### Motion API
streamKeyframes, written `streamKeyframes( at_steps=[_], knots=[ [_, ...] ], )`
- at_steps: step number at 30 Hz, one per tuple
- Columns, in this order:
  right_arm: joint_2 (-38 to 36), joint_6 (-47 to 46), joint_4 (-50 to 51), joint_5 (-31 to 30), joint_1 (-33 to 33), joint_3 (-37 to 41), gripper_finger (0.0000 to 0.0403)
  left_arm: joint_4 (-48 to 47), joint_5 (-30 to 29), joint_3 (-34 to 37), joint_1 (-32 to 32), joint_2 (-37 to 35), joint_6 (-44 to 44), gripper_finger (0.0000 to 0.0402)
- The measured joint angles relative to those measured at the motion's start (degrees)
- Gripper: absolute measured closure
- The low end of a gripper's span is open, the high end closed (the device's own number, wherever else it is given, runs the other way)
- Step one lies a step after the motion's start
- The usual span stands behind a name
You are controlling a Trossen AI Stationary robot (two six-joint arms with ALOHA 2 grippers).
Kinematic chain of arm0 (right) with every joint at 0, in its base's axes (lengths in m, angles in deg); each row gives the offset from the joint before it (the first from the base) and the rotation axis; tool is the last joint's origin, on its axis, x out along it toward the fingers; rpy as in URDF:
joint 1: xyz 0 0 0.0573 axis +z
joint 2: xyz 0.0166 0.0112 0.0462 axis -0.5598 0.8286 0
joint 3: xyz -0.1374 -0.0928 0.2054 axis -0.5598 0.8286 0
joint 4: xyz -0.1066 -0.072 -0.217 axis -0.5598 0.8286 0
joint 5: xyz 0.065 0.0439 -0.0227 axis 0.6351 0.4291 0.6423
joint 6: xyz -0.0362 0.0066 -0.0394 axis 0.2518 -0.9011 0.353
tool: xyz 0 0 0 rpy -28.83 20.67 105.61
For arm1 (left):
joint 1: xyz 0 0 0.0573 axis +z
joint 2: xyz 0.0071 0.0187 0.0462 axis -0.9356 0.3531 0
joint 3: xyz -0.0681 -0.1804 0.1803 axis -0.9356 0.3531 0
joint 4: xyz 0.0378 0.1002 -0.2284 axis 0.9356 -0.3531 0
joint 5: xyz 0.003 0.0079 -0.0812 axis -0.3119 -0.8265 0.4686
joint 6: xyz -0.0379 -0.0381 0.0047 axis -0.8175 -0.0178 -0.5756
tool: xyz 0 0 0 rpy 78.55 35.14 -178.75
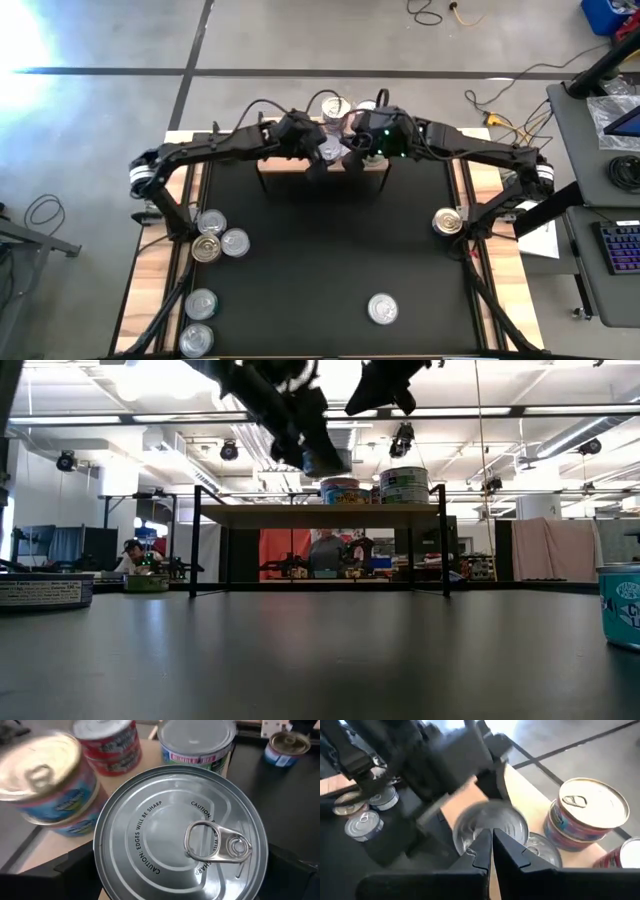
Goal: Stack canned seafood by type on shelf
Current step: Stack the yellow-blue tuna can on top of the other yellow-blue tuna can on the shelf
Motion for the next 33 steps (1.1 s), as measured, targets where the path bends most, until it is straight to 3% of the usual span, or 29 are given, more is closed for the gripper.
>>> streamKeyframes(
  at_steps=[8,13,16,19,25,31,33],
  knots=[
    [3.9,6.2,0.2,3.9,-4.4,0.0,0.0394,-1.6,-0.7,-5.3,0.6,6.7,-1.0,0.0019],
    [5.8,9.0,0.4,9.4,-6.5,0.0,0.0394,-1.0,-1.0,-5.7,0.6,7.1,-3.5,0.0019],
    [6.4,12.4,0.3,12.1,-7.2,0.0,0.0394,-1.1,-4.2,-5.7,0.7,7.1,-7.4,0.0019],
    [6.9,18.1,0.3,12.8,-7.7,0.0,0.0394,-0.1,-7.9,-5.6,0.7,7.6,-11.9,0.0019],
    [7.3,23.8,0.4,13.0,-9.0,0.0,0.0394,2.4,-8.3,-5.6,-0.6,8.4,-12.9,0.0019],
    [7.2,26.5,0.3,24.1,-11.3,0.0,0.0394,4.4,-12.1,-5.6,-1.8,8.5,-12.3,0.0019],
    [7.6,26.6,-0.1,24.4,-12.1,0.0,0.0394,4.2,-12.8,-5.5,-1.8,8.5,-13.4,0.0019]
  ],
)
